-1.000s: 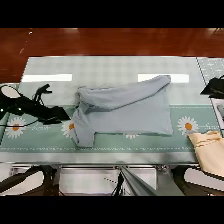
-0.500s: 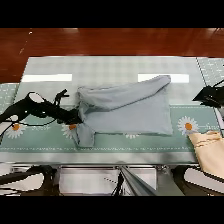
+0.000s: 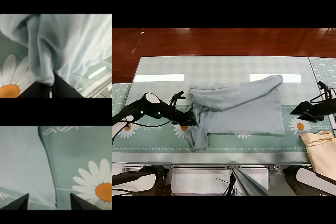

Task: Fold the shirts.

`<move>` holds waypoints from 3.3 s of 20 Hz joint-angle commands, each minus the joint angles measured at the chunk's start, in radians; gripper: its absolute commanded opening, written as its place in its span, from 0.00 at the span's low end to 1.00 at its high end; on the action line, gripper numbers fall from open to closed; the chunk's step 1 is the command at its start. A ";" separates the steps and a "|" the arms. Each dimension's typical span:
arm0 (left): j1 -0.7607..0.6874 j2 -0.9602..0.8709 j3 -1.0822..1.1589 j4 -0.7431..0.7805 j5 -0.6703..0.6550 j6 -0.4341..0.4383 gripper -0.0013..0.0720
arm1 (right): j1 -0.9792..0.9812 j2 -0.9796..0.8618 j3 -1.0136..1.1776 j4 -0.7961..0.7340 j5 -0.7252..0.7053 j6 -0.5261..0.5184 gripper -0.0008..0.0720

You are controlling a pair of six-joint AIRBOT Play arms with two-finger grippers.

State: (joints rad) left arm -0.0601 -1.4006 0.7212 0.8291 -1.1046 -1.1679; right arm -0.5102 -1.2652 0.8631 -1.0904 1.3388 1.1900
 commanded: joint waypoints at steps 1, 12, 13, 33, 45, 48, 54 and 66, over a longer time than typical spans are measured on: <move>-0.001 0.038 0.010 -0.026 -0.026 0.005 0.06 | 0.001 0.043 -0.152 0.034 -0.051 -0.037 0.81; 0.006 0.040 0.189 -0.037 -0.026 0.004 0.06 | 0.203 0.095 -0.386 0.162 -0.318 0.008 0.73; 0.006 0.040 0.212 -0.037 -0.026 0.004 0.06 | 0.250 0.094 -0.386 0.167 -0.342 0.011 0.53; 0.006 0.636 1.316 0.301 -0.196 -0.232 0.06 | 0.306 0.624 0.891 -0.230 -0.282 0.285 0.04; 0.004 0.554 1.180 0.298 -0.732 -0.370 0.06 | 0.306 0.420 0.993 -0.274 0.446 0.260 0.04; 0.004 0.434 1.070 0.298 -0.663 -0.298 0.06 | 0.306 0.225 0.992 -0.282 0.427 0.222 0.04; 0.004 0.034 1.003 0.298 -0.421 -0.200 0.06 | 0.306 -0.195 0.992 -0.277 0.288 0.201 0.04; 0.001 -0.451 1.002 0.256 -0.223 -0.269 0.21 | 0.307 -0.596 0.992 -0.133 0.005 0.321 0.04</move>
State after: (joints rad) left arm -0.0578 -1.7744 1.7237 1.1233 -1.3254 -1.3899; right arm -0.2050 -1.7828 1.8549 -1.2888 1.3243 1.4853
